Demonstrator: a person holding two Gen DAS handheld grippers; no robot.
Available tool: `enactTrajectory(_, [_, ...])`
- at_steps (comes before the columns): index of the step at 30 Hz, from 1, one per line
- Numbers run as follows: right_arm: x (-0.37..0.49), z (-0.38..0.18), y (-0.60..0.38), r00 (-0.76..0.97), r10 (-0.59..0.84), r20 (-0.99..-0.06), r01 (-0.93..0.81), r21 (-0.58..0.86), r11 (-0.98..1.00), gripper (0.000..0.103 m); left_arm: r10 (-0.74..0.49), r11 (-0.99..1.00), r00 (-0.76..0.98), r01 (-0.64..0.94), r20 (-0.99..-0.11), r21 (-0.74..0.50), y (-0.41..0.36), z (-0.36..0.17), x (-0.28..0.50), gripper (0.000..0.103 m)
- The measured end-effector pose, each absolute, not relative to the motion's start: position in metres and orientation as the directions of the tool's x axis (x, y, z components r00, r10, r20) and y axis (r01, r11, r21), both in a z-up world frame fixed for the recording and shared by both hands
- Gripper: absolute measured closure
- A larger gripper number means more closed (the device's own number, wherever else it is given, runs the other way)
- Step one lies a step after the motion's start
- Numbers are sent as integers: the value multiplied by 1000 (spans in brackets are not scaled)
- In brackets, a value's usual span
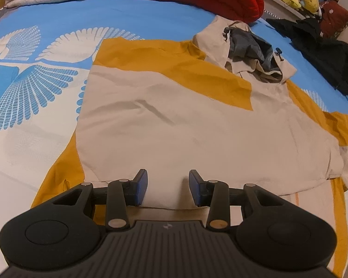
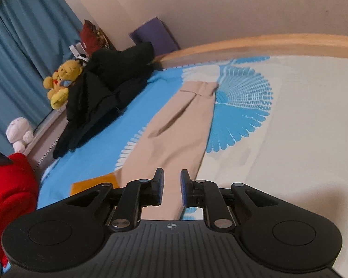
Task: Fold large clothes
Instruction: 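Close the right gripper on the cuff of that sleeve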
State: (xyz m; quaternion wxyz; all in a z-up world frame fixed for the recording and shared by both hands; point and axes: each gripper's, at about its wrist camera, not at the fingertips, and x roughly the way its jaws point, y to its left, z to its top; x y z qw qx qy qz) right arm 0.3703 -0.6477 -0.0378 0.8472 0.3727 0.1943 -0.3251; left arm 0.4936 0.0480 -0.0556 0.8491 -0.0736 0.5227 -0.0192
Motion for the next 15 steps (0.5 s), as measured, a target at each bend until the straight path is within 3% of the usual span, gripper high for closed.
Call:
enactTrajectory(4, [397,-73,-684,699,-364,-616,708,522,476,78,-92,992,455,-37,-886,-122,45,-58,495,60])
enactTrajectory(7, [416,-95,-716,692,-332,-641,714,542,444,65,-82,994,454,-31,-887,-108,43,-62,496,60])
enactTrajectory(15, [444,-115,-780,703,-399,-589,711,581,395,67,-55,997,454,-26,-889,-75,44,-70,500,60])
